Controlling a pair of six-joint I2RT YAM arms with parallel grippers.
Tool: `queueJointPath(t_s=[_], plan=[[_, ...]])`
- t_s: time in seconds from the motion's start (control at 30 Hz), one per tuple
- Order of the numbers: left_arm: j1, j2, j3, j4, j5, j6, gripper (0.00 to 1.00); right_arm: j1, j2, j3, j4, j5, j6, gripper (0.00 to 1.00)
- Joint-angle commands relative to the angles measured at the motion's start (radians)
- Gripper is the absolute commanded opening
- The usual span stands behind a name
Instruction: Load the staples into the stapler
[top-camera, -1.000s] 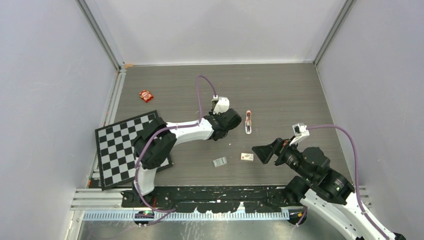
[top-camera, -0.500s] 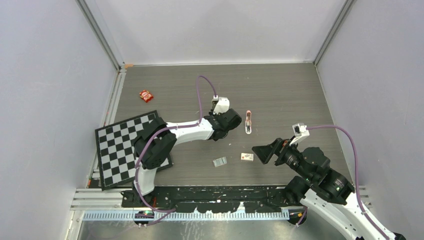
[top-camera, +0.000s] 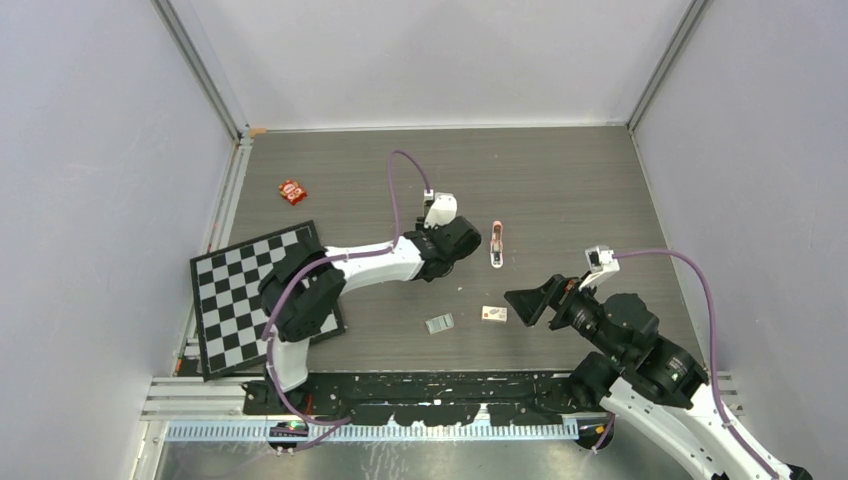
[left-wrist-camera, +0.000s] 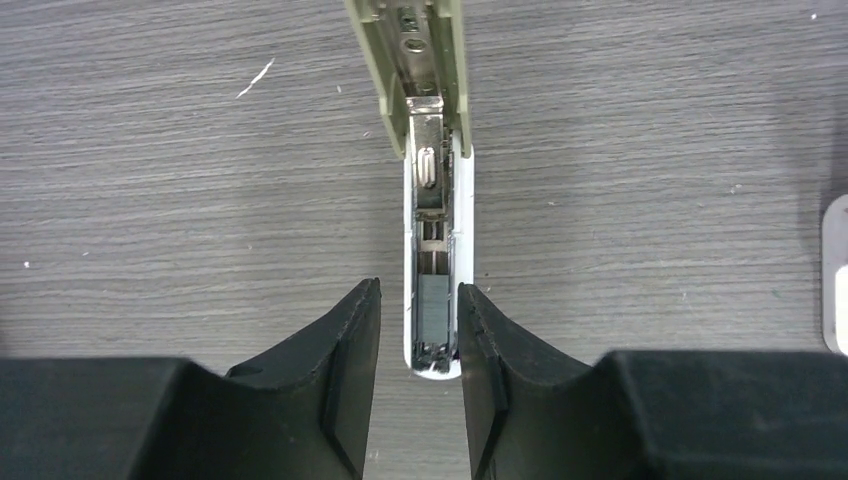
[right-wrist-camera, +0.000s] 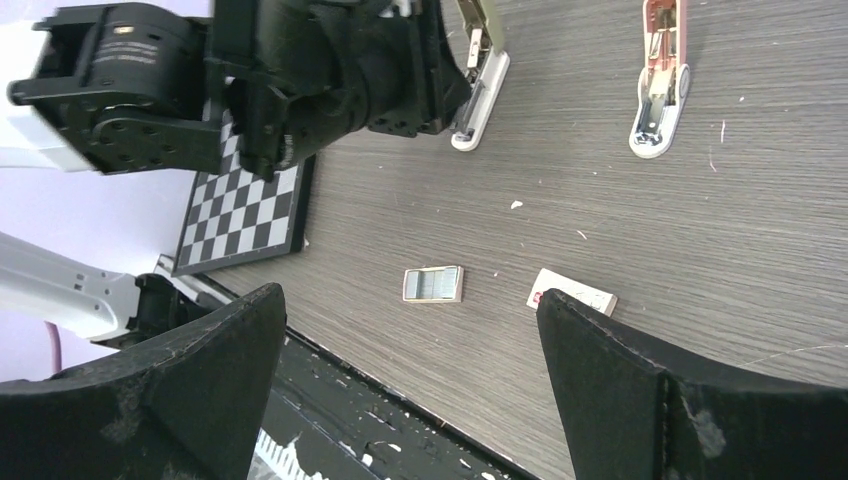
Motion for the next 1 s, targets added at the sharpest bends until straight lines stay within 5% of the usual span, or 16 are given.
queueJointPath(t_s=[0.0,0.2,0.4,0.7,0.97], plan=[[0.003,-0.16,-0.044,0.029,-0.009,-0.026,0.37,0.001,0.045,0.027,0.038,0.051,-0.006,1.0],[0.066,-0.339,-0.211,0.172,0.157,-0.066,0.36,0.001,0.248,0.048,0.117,0.163,0.05,1.0],[0.13,-0.462,-0.374,0.352,0.367,-0.128,0.35,-0.01,0.652,0.171,0.259,0.174,-0.056,0.99],[0.242,-0.429,-0.475,0.524,0.546,-0.157,0.33,-0.158,1.169,0.459,0.504,-0.091,-0.177,0.72],[0.277,-0.307,-0.478,0.605,0.619,-0.149,0.34,-0.276,1.465,0.693,0.572,-0.351,-0.186,0.82]])
